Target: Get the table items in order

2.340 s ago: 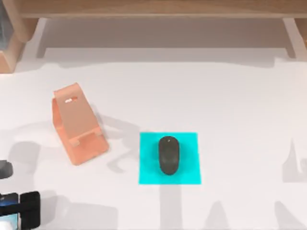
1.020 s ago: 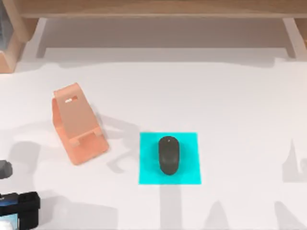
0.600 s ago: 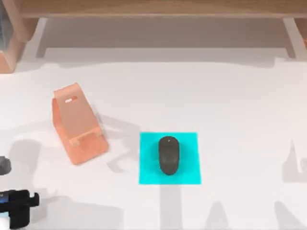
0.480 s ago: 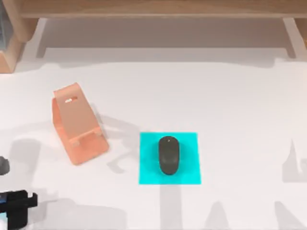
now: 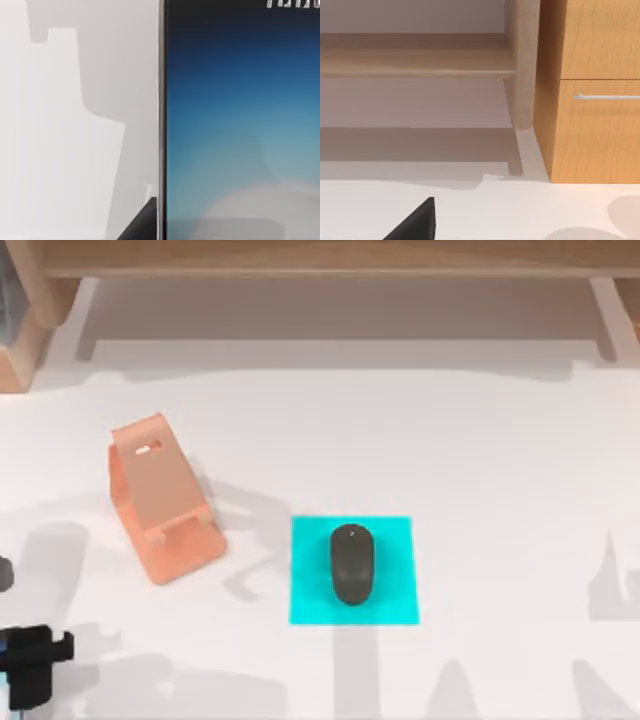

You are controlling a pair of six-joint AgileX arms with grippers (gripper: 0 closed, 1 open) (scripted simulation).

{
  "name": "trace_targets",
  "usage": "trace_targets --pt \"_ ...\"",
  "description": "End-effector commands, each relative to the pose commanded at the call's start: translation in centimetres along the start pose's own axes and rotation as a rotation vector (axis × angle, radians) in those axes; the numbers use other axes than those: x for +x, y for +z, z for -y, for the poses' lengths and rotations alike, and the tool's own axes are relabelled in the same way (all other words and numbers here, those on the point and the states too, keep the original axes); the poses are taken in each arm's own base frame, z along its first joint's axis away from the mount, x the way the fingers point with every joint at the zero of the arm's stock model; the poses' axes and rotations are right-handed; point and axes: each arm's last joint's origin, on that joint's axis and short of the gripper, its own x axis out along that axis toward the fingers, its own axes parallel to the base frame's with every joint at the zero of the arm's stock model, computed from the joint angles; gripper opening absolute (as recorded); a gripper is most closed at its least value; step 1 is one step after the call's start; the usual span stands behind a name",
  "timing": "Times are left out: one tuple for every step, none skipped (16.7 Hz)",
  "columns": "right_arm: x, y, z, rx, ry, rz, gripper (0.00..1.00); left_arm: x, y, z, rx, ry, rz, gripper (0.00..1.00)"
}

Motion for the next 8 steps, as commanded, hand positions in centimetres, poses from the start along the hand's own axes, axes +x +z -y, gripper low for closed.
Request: trace_targets --pt "0.0 0.0 0.0 0.0 0.0 0.0 1.0 -0.4 0.3 0.2 0.001 0.016 0.022 0.0" --pt "0.0 0.0 0.0 0.0 0.0 0.0 1.0 -0.9 0.6 0.6 0.001 0.038 0.052 0.0" --pt "0.0 0.0 0.0 0.0 0.0 0.0 1.0 -1.6 1.1 1.1 0.0 0.065 0.092 0.0" --pt "0.0 0.0 0.0 0.0 0.0 0.0 1.0 -2.5 1.6 1.7 -0.002 0.095 0.14 0.0" --pt "0.0 0.0 0.0 0.0 0.0 0.0 1.0 -3.3 2.0 2.5 -0.007 0.128 0.192 0.0" --pt "0.0 0.0 0.0 0.0 0.0 0.0 1.0 -4.2 2.4 3.3 -0.016 0.162 0.249 0.0" --pt "0.0 0.0 0.0 0.0 0.0 0.0 1.0 -5.1 2.8 4.2 -0.027 0.191 0.308 0.0" --pt "0.0 0.0 0.0 0.0 0.0 0.0 1.0 -6.0 3.1 5.2 -0.042 0.217 0.371 0.0"
